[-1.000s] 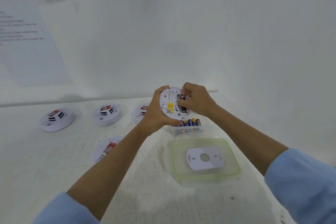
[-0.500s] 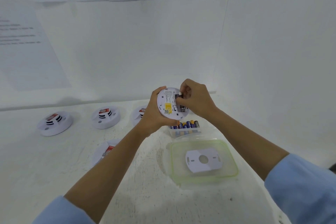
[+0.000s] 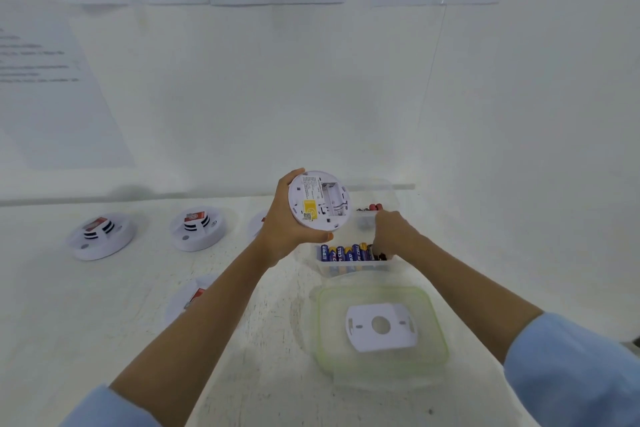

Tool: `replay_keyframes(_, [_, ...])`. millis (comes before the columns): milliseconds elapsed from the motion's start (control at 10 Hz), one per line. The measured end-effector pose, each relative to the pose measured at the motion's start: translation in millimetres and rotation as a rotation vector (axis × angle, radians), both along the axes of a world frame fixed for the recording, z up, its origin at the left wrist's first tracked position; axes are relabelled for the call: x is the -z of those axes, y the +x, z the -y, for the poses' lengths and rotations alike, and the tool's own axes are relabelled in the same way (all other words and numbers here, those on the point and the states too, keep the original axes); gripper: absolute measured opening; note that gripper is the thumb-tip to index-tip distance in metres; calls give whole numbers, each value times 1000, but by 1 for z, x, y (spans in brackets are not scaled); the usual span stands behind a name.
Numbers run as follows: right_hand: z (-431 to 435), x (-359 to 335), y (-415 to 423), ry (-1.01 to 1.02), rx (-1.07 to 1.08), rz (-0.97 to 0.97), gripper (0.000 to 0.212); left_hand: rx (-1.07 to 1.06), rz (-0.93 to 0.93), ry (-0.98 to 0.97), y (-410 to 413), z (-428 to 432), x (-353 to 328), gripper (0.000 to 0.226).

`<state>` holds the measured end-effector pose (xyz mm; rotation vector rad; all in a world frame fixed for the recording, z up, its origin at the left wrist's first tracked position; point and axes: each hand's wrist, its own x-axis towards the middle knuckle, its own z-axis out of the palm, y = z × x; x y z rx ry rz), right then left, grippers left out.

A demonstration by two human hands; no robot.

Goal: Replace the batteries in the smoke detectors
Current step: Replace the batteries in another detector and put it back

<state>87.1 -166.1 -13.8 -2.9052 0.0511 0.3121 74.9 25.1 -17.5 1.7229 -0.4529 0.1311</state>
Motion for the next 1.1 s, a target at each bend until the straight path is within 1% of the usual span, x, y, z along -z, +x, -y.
replay_keyframes(100, [5, -3, 2, -5, -48, -102, 31, -17, -10, 8, 3, 0, 3, 106])
replay_keyframes(200, [9, -30, 3, 73, -60, -208, 25, -33, -13, 13, 6, 0, 4, 105])
replay_keyframes(300, [16, -44, 24, 183, -72, -147, 11, -38, -8, 10, 10, -2, 2, 104])
replay_keyframes(400, [16, -54, 45, 192, -92, 63, 19, -46, 1, 7, 13, -3, -2, 106])
replay_keyframes(500, [11, -39, 66, 75, -141, 80, 31, -52, -10, 5, 15, -5, -4, 103])
replay_keyframes(600, [5, -22, 85, -47, -219, -76, 39, -58, -11, 16, 20, -7, -3, 104])
replay_keyframes(700, [3, -16, 95, -139, -256, -127, 33, -54, -14, 28, 24, -7, -2, 102])
replay_keyframes(800, [4, -13, 99, -133, -261, -116, 27, -53, -18, 33, 26, -6, 0, 101])
replay_keyframes(900, [4, -10, 99, -80, -297, -70, 22, -47, -20, 33, 27, -4, 1, 101])
replay_keyframes(1000, [6, -5, 97, 24, -345, 8, 18, -39, -23, 37, 27, -1, 0, 100])
replay_keyframes(1100, [10, -11, 90, 285, -293, 83, 23, -37, -18, 37, 26, 0, -1, 101])
